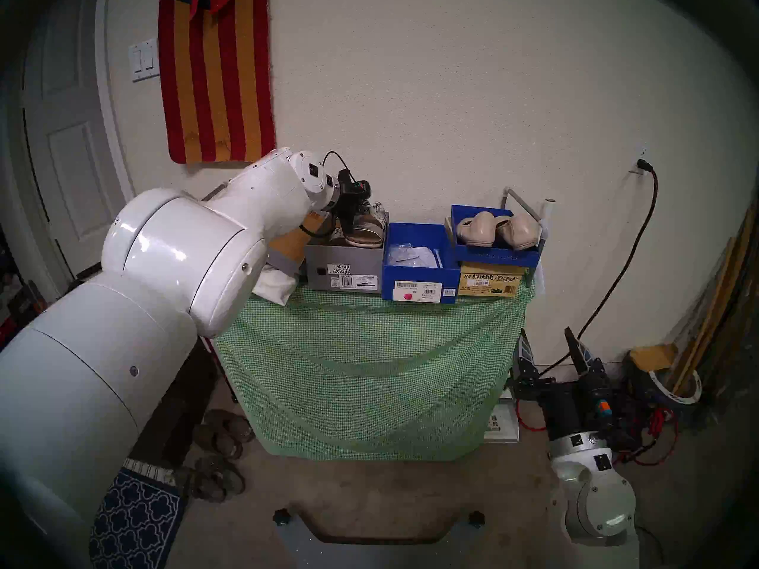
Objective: Put shoes into shoe box
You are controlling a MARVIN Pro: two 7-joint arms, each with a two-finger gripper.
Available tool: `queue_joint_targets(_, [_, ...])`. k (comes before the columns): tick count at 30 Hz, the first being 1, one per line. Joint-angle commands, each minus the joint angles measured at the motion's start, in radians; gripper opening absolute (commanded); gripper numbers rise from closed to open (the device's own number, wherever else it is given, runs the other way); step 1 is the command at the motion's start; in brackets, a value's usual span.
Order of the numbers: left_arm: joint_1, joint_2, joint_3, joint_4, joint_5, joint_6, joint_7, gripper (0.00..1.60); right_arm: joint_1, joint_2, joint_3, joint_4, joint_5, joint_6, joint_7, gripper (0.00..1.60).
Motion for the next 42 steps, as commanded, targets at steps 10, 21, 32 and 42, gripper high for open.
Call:
queue_joint_targets(10, [0.001,0.003,0.010,-0.002,0.019,0.022,0.033,0.00,0.003,-0.003,-0.001,-0.003,-0.001,0.001,0.001,1.60])
queue_joint_targets(21, [0.062,-0.024,0.016,0.007,0.029,0.027,0.059,0.00,0.003,-0.004,0.000,-0.003,-0.001,0.000,0.003,1.60])
queue_joint_targets(32, [0.062,-0.031,0.027,0.002,0.043,0.039,0.068,0.00,0.004,-0.006,0.001,-0.003,-0.001,0.000,0.006,1.60])
queue_joint_targets(42, [0.035,-0.017,0.040,-0.006,0.060,0.057,0.089,0.00,0.004,-0.006,0.002,-0.003,-0.001,0.000,0.008,1.60])
